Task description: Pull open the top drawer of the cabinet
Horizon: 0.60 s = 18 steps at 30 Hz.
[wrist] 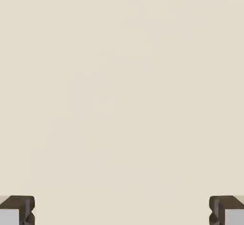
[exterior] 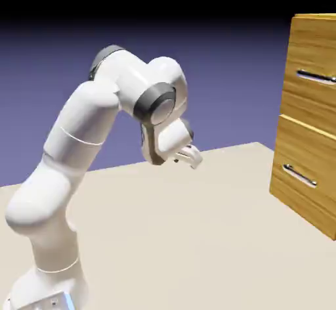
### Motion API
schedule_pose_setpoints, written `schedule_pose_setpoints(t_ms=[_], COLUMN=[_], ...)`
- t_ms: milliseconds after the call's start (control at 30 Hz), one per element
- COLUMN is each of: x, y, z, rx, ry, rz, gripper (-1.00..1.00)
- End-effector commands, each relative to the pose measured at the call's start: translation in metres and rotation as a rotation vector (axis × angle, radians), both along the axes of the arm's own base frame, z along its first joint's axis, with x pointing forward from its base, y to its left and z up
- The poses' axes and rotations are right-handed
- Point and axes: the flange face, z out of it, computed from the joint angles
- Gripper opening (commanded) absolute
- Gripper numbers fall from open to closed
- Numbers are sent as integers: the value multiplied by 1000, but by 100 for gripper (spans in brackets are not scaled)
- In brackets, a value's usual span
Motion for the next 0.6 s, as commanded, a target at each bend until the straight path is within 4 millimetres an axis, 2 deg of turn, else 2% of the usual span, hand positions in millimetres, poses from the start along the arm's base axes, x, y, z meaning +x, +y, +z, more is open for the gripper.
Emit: schedule_pose_setpoints(t_ms=[0, 167, 300, 433, 567], x=[2, 18, 36, 59, 86], y=[4, 18, 21, 14, -5], z=[4, 30, 58, 91, 127], rx=[-10, -61, -111, -179, -272], ry=[-27, -186, -339, -507, -676], rz=[55, 296, 446, 551, 609], gripper=[0, 0, 0, 0, 0])
